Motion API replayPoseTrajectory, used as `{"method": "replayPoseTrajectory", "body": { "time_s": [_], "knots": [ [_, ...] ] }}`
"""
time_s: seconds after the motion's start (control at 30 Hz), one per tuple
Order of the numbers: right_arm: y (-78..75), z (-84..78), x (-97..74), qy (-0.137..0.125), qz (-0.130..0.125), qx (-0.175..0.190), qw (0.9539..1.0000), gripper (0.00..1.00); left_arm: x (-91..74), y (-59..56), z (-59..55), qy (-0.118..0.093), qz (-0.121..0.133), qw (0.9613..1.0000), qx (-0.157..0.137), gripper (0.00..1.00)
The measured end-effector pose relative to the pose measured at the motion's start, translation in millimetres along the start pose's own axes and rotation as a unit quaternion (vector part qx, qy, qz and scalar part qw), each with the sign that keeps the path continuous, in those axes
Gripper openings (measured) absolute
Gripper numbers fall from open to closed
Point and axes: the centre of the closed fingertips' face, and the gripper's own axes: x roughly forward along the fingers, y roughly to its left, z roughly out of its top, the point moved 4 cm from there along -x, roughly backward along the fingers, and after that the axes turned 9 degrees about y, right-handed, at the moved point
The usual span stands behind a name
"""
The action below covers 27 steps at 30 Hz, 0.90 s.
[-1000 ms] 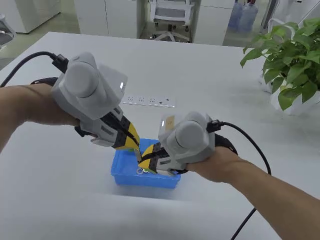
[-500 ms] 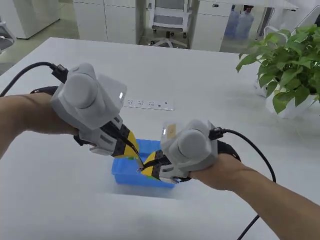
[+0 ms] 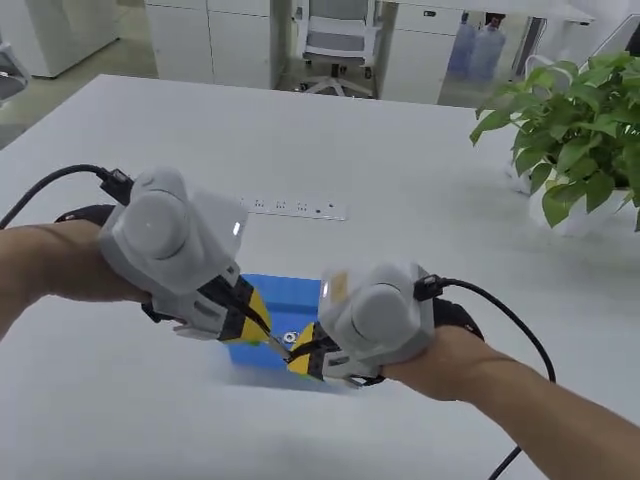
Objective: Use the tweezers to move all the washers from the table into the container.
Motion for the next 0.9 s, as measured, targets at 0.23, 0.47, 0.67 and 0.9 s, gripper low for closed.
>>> {"method": "replayPoseTrajectory", "body": {
  "time_s": [0.23, 0.47, 0.67, 0.9],
  "knots": [
    [8.7, -9.6, 3.7, 0.011, 0.012, 0.004, 0.9999, 0.06, 13.3, -9.0, -8.1, 0.002, -0.008, 1.0, -0.005, 0.06],
    [18.8, -17.1, 11.5, 0.024, 0.023, 0.002, 0.9994, 0.06, 30.2, -16.9, -23.9, 0.011, -0.018, 0.9997, -0.016, 0.06],
    [27.8, -21.2, 21.5, 0.031, 0.034, 0.002, 0.999, 0.06, 46.5, -27.7, -38.0, 0.036, -0.027, 0.9989, -0.014, 0.06],
    [38.2, -29.4, 31.8, 0.042, 0.044, 0.001, 0.9981, 0.06, 60.1, -37.6, -44.7, 0.04, -0.036, 0.9984, -0.02, 0.06]
  ]
}}
